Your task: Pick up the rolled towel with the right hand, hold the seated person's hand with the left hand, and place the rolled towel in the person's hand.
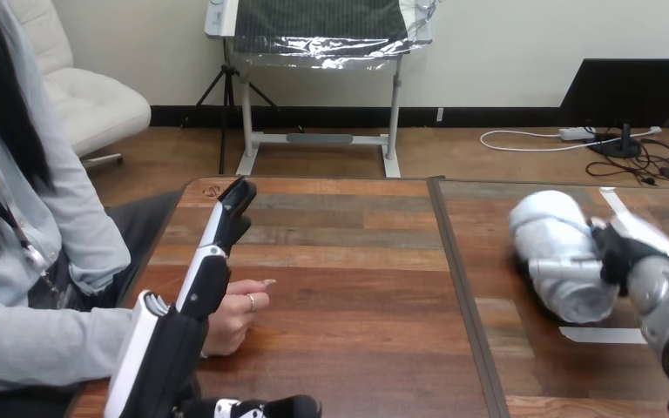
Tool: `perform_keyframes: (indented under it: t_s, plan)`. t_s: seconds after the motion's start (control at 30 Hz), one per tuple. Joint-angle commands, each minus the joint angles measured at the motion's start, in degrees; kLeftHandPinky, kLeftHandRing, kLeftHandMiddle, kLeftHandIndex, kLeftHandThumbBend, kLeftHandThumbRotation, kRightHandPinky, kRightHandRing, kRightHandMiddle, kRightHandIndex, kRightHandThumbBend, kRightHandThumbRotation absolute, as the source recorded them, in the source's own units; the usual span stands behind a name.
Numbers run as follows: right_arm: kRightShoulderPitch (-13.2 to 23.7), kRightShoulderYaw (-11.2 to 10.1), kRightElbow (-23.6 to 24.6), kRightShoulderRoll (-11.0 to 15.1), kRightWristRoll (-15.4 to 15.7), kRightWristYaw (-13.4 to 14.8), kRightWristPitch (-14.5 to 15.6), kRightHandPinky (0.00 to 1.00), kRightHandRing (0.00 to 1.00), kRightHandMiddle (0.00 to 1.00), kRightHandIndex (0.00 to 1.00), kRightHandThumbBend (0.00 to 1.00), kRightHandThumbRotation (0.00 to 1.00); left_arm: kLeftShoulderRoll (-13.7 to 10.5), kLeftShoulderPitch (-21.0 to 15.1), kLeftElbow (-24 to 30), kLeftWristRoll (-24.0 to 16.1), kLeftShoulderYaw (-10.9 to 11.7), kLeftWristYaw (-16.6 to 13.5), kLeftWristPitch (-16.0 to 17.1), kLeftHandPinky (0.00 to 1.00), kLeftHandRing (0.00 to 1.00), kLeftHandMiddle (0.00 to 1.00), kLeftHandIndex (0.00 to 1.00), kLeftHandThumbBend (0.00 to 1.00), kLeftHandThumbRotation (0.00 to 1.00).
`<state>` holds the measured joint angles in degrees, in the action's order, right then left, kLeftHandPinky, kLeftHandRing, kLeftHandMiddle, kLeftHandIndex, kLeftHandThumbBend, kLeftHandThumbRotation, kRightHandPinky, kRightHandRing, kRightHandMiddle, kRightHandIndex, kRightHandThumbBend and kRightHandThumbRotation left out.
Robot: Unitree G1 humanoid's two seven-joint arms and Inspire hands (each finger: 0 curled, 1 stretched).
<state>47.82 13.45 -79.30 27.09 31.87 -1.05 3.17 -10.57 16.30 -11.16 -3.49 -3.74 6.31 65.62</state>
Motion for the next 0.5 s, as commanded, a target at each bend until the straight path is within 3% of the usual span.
perform_keyframes:
  t_s: [0.0,0.07,0.23,0.47]
  plan:
    - [-0.7,1.2,-0.3,-1.9,0.7,-0.4,0.4,0.76,0.93,0.91,0.97,0.99,0.67,-0.5,-0.9,3.1,1.9,-0.6,0.3,1.5,0.99,1.0,1.0,1.0,1.0,0.61]
    - [-1.3,0.9,-0.3,-2.1,0.4,-0.5,0.4,0.76,0.93,0.9,0.97,0.99,0.67,-0.5,-0.8,3.2,2.3,-0.8,0.5,1.8,0.99,1.0,1.0,1.0,1.0,0.61]
    - [-2.5,0.7,-0.3,-2.6,0.0,0.1,0.6,0.58,0.88,0.87,0.96,0.98,0.65,-0.3,0.0,4.1,1.8,-0.2,0.6,2.1,1.0,1.0,1.0,1.0,1.0,0.59]
    - [-4.0,0.3,-0.3,-3.3,-0.5,0.5,1.1,0.42,0.72,0.8,0.93,0.96,0.61,-0.2,1.1,5.2,2.8,-0.6,0.6,2.4,1.0,1.0,1.0,1.0,1.0,0.59]
